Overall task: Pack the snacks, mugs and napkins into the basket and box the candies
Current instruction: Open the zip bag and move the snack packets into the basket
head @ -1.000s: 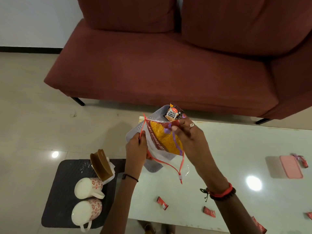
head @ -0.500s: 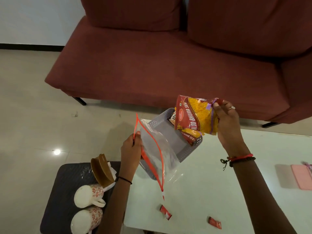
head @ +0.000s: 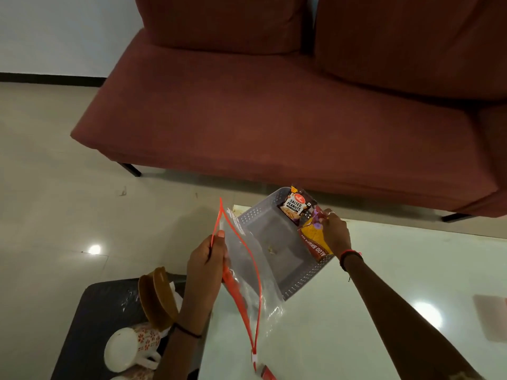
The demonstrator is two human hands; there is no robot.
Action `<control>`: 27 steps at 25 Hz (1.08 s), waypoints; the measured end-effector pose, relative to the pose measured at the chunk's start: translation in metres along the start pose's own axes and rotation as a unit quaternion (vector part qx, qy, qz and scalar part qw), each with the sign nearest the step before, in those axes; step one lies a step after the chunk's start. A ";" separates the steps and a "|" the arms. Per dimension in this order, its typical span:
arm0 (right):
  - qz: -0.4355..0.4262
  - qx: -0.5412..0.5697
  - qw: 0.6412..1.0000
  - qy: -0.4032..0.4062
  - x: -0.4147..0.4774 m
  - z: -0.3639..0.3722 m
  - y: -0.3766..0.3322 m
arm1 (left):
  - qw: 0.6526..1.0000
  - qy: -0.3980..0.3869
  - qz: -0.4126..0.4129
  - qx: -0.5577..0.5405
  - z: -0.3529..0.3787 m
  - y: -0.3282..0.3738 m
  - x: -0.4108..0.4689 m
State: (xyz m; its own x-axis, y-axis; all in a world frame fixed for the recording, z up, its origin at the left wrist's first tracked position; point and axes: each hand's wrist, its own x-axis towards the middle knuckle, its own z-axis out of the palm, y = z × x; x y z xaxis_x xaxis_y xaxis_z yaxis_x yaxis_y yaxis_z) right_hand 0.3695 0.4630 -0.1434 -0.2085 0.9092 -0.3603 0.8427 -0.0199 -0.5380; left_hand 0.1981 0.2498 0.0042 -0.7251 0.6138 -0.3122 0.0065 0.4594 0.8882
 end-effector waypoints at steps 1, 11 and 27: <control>0.004 -0.005 1.000 -0.003 0.004 0.005 0.001 | 1.000 -0.001 0.001 -0.004 0.000 -0.001 0.001; -0.037 -0.042 0.997 -0.050 0.013 0.017 0.001 | 1.000 -0.024 0.005 0.003 0.005 -0.004 0.006; -0.083 -0.108 0.991 -0.010 0.014 0.012 -0.015 | 1.000 -0.024 0.000 -0.011 -0.005 -0.009 -0.004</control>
State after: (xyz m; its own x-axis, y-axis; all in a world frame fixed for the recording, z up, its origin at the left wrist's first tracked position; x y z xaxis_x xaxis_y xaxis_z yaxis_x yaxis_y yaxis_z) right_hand 0.3482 0.4708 -0.1500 -0.3607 0.8839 -0.2979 0.8826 0.2202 -0.4153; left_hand 0.1980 0.2399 -0.0012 -0.6907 0.6449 -0.3272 -0.0090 0.4448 0.8956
